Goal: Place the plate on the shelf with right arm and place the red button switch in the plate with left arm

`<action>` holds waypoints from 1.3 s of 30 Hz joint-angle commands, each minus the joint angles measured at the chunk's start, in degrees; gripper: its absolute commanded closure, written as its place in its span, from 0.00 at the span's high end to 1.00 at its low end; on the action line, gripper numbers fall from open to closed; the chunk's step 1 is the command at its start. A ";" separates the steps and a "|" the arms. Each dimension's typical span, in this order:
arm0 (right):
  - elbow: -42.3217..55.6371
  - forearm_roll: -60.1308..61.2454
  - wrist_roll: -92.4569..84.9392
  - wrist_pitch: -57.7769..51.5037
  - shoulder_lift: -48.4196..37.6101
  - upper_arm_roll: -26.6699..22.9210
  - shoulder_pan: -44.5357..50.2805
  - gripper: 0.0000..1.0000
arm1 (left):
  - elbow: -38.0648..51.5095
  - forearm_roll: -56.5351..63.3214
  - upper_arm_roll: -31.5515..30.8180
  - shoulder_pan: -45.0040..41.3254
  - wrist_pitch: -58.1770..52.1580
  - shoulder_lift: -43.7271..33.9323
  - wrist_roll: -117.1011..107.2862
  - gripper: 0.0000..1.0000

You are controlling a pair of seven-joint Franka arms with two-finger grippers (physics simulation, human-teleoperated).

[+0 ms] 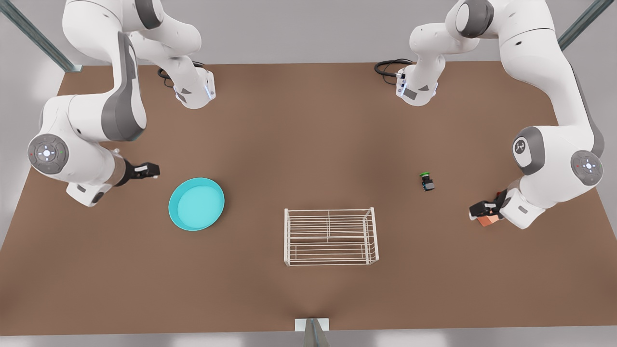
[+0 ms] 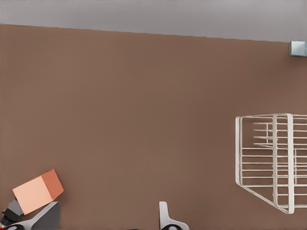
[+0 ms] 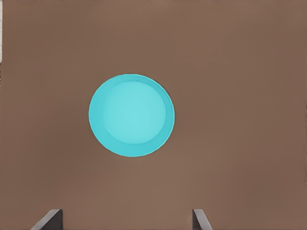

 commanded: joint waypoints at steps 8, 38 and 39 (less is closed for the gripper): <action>-5.42 1.53 -0.08 12.03 6.76 -0.21 -1.28 1.00 | -0.87 0.49 0.15 2.99 1.47 -0.07 12.34 1.00; -32.75 14.98 -24.34 46.31 15.20 -3.29 -5.14 0.58 | -20.21 8.49 -0.73 11.69 9.29 -3.76 63.59 1.00; -32.84 15.06 -24.34 46.48 15.64 -3.29 -5.23 0.58 | -20.38 8.49 -0.73 12.04 9.29 -3.32 63.68 1.00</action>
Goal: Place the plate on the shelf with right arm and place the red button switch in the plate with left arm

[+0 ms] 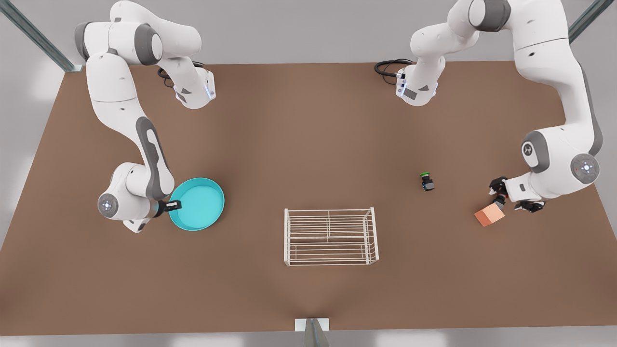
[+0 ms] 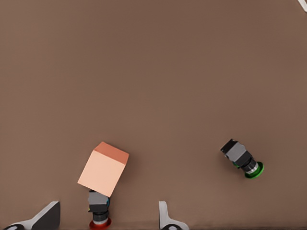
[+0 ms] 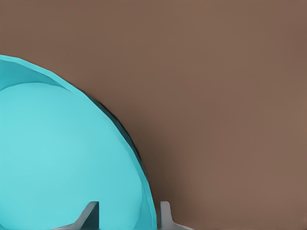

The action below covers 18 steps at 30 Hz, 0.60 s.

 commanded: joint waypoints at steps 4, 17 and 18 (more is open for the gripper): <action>0.04 1.33 -7.75 1.31 0.86 -0.03 0.07 0.48 | -1.03 0.09 0.44 1.19 0.90 1.25 17.11 1.00; 0.21 1.24 -7.75 0.70 -0.29 -0.20 -0.02 0.14 | -4.55 -0.09 3.60 1.63 4.06 3.71 14.73 1.00; 0.21 1.24 -7.83 0.70 -1.07 -0.29 -0.02 0.14 | -5.07 0.00 3.60 2.51 4.94 3.80 14.91 1.00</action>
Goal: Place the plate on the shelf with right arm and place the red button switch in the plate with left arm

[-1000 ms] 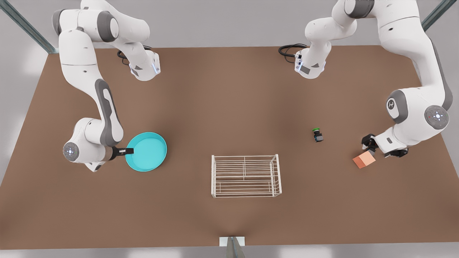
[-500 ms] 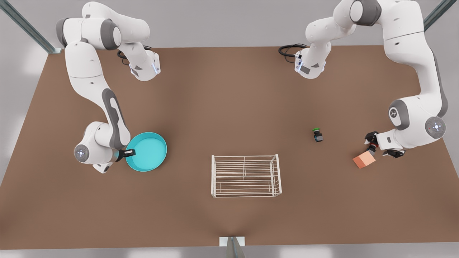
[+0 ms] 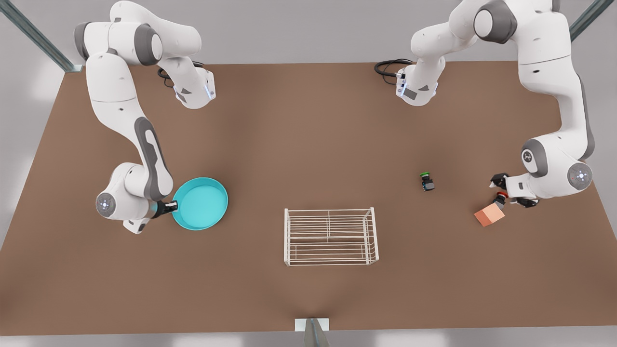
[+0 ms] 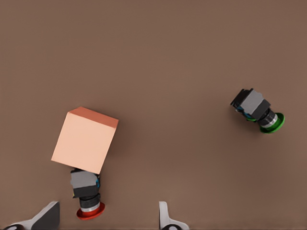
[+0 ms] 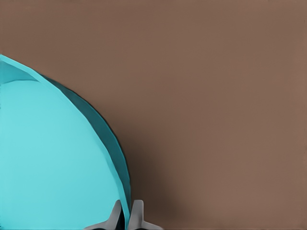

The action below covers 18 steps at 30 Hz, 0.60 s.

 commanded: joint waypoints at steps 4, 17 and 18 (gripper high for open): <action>0.21 -0.59 -2.00 -3.87 -5.39 -0.13 -0.17 0.14 | -0.39 0.07 0.10 1.62 4.07 1.59 5.48 1.00; 9.79 -1.38 11.44 -19.69 -13.56 -3.03 10.20 0.14 | -0.39 0.33 0.10 3.30 9.96 6.16 7.24 1.00; 10.94 -1.39 14.08 -20.57 -13.56 -3.12 12.13 0.15 | -0.39 0.33 0.10 3.30 9.88 6.16 7.24 1.00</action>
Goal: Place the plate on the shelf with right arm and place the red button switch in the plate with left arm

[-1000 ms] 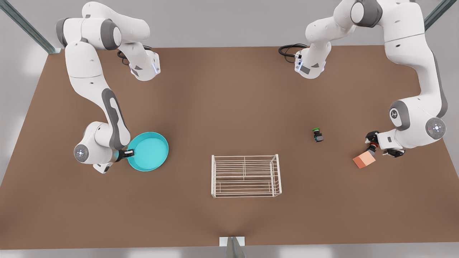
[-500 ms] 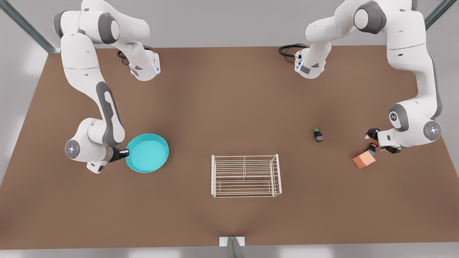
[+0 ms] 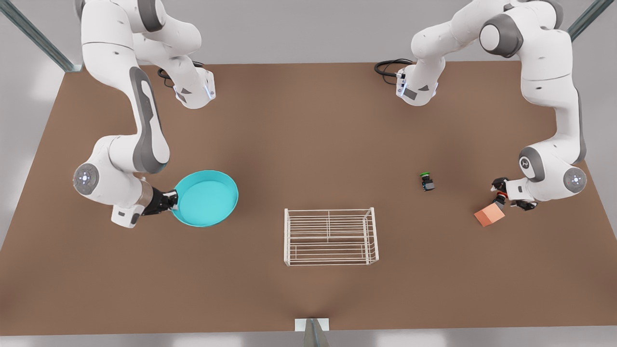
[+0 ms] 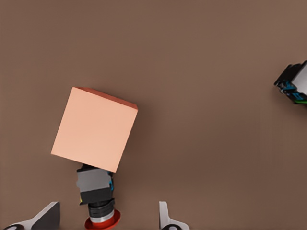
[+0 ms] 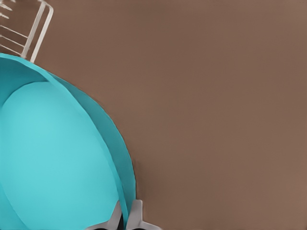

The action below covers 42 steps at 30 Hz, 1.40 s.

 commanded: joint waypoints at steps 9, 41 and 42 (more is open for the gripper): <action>6.48 0.16 34.48 -6.97 -0.03 -1.51 13.12 0.15 | -1.03 0.13 0.00 1.04 3.89 0.87 3.16 1.00; 33.11 18.71 52.50 21.42 28.36 -4.06 26.39 0.15 | -3.84 0.04 -0.09 1.22 13.38 3.86 3.69 1.00; 33.03 18.71 52.77 21.42 28.36 -3.88 26.74 0.15 | -3.84 0.04 -0.09 1.22 13.55 3.95 3.69 1.00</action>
